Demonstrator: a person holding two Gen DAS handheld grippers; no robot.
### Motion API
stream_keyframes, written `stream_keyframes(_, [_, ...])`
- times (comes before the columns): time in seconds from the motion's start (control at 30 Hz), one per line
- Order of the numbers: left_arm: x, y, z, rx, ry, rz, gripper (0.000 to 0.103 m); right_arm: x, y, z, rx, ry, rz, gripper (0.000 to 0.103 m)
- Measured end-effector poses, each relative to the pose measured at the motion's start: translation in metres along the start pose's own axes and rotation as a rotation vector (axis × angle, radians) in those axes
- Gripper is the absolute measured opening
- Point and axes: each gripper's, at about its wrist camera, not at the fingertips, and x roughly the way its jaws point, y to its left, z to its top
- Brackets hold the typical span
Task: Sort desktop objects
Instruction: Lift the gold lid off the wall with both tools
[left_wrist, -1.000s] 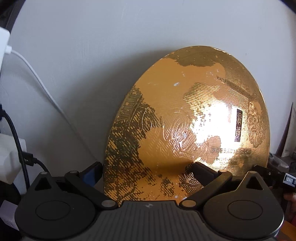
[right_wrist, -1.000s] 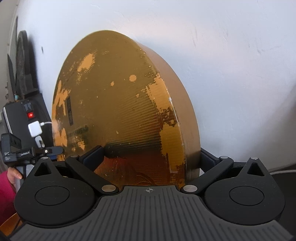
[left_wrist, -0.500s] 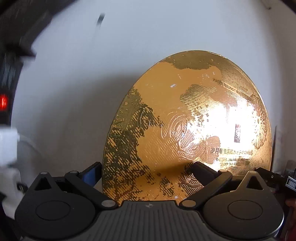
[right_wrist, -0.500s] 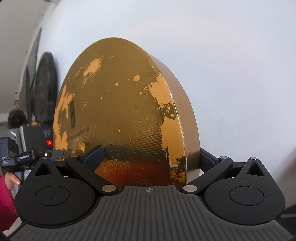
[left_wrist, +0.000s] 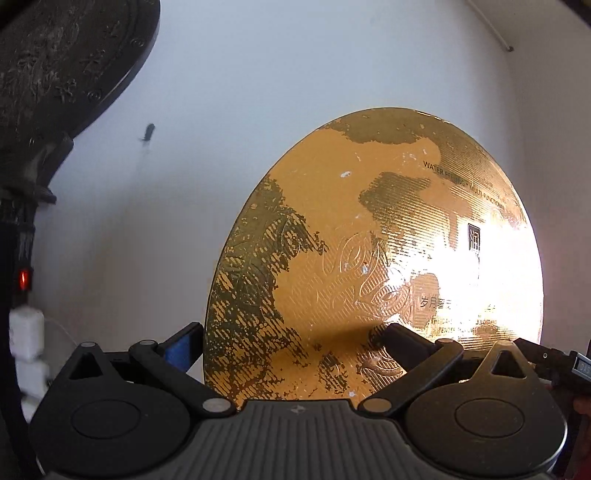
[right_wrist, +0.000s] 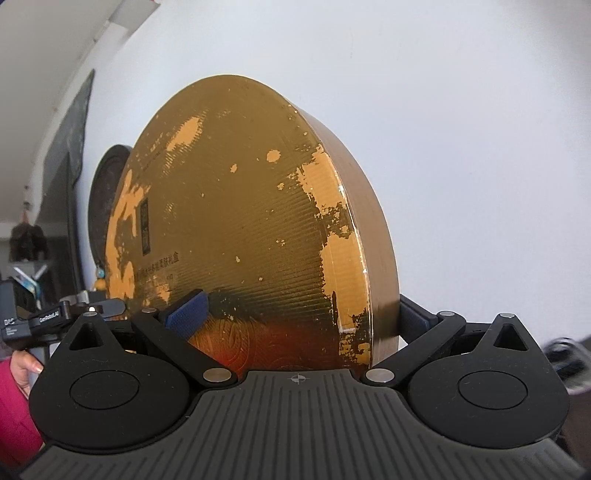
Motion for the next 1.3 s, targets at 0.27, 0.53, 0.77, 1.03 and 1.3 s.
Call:
stream_keyframes(0.27, [-0.052, -0.052, -0.038, -0.132, 0.104, -0.095, 0.103, -0.120, 0.042, 0.015, -0.060, 0.087, -0.127, 0.102])
stream_keyframes(0.53, [-0.092, -0.089, -0.088, -0.215, 0.208, -0.144, 0.103, -0.225, 0.070, 0.004, -0.052, 0.165, -0.233, 0.102])
stream_keyframes(0.77, [-0.112, -0.110, -0.117, -0.266, 0.250, -0.177, 0.103, -0.294, 0.092, -0.002, -0.062, 0.180, -0.287, 0.099])
stream_keyframes(1.03, [-0.072, -0.088, -0.130, -0.344, 0.327, -0.127, 0.103, -0.299, 0.082, -0.006, -0.026, 0.230, -0.318, 0.094])
stream_keyframes(1.3, [-0.059, -0.073, -0.148, -0.413, 0.411, -0.059, 0.103, -0.274, 0.079, -0.013, -0.017, 0.294, -0.299, 0.093])
